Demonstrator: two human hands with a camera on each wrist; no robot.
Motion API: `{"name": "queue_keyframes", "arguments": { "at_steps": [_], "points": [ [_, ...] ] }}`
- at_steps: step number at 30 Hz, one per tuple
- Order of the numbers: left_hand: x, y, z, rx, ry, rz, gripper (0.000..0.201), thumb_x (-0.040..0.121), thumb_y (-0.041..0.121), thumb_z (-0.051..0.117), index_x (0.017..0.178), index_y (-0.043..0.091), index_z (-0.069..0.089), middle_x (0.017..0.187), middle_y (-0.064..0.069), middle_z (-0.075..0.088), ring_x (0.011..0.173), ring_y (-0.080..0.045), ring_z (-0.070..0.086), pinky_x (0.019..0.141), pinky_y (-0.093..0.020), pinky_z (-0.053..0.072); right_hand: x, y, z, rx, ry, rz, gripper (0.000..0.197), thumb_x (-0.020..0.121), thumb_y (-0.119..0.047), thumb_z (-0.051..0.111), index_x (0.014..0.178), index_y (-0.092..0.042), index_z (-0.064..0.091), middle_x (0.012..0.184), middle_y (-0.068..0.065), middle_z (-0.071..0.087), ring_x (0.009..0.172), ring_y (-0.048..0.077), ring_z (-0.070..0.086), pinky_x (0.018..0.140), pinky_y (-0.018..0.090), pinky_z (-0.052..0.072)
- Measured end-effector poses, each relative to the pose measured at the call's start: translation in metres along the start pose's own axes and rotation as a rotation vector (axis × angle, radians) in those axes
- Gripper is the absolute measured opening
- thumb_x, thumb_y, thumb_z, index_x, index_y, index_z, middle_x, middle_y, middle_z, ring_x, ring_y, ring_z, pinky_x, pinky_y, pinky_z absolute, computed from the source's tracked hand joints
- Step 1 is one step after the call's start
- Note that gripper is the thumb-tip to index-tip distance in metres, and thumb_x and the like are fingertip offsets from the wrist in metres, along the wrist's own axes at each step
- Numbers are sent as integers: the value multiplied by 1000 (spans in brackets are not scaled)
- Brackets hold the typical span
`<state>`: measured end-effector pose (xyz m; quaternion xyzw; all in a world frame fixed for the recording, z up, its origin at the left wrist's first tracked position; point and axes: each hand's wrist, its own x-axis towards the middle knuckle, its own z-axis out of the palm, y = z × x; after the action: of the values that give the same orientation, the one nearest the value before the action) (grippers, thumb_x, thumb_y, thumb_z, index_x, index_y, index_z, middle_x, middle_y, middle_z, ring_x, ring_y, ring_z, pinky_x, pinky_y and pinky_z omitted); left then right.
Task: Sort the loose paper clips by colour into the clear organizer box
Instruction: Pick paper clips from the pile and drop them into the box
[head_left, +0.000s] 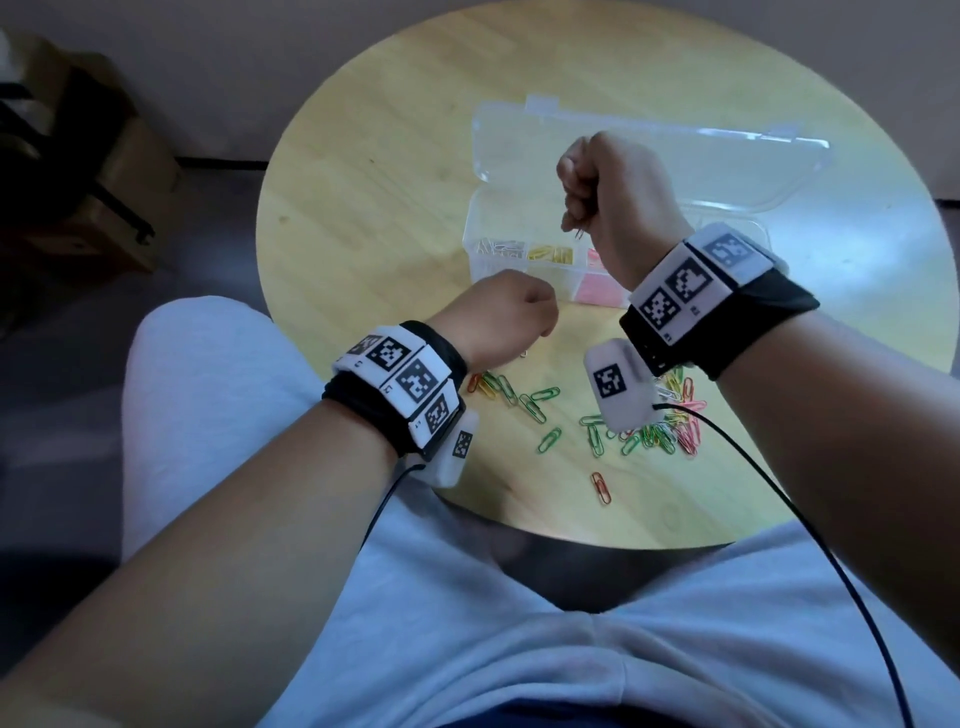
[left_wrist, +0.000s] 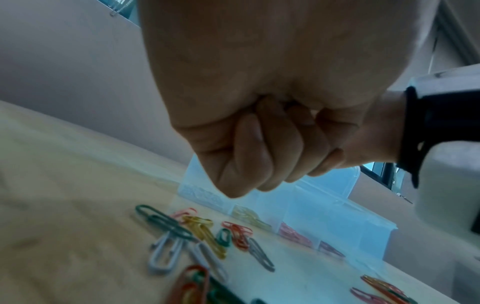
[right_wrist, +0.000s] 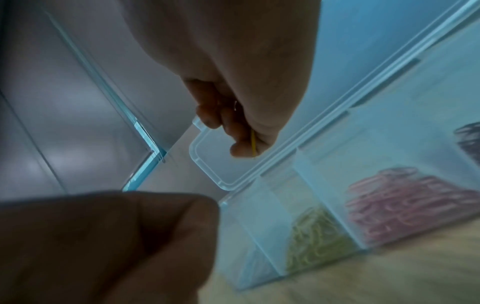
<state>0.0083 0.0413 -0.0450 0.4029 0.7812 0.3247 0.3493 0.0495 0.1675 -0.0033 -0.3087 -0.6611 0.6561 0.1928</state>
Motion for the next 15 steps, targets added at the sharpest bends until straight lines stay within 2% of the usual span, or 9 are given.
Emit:
{"name": "queue_keyframes", "arguments": {
  "at_steps": [2,4,6,8,10,12,15],
  "points": [
    [2,-1,1,12,18,12,26,89,13,46,63,12,50,56,3,42,48,-9,39,48,-24,29,5,10,-2,-62,-30,34,5,58,-13,40,53,-14,42,55,4,35,55,18,35,59,26,45],
    [3,-2,0,22,41,26,31,90,14,46,60,18,49,56,6,45,49,-7,42,50,-24,31,8,18,-7,-113,-59,20,21,72,-5,41,54,-13,48,50,-1,47,58,16,48,65,23,46],
    [2,-1,-2,9,68,53,32,91,15,46,60,22,51,59,7,49,55,-7,46,54,-24,35,5,20,-13,-125,-67,-34,30,83,-1,38,59,-12,53,61,6,58,58,10,52,64,20,42],
    [0,1,-6,-29,133,82,27,89,18,45,65,24,54,64,9,53,60,-6,51,59,-25,42,-3,19,-24,-118,-56,-95,26,88,-6,41,68,-14,55,76,10,60,62,7,55,65,18,41],
    [0,7,-11,-83,218,97,19,91,17,46,76,19,57,66,10,52,54,0,48,54,-21,39,-16,20,-38,-118,-11,-126,19,89,-17,46,74,-21,56,81,3,63,77,11,60,76,26,44],
    [3,15,-17,-109,274,121,10,91,16,46,83,16,53,67,10,48,57,-6,44,58,-26,37,-34,24,-55,-73,34,-126,14,90,-22,50,78,-24,57,83,1,65,86,15,63,83,31,45],
    [14,33,-23,-144,289,145,9,88,19,46,79,18,44,68,11,44,64,-11,41,65,-31,36,-64,32,-74,24,50,-95,13,92,-20,50,81,-20,57,84,5,65,89,20,63,86,34,48]
  ]
}}
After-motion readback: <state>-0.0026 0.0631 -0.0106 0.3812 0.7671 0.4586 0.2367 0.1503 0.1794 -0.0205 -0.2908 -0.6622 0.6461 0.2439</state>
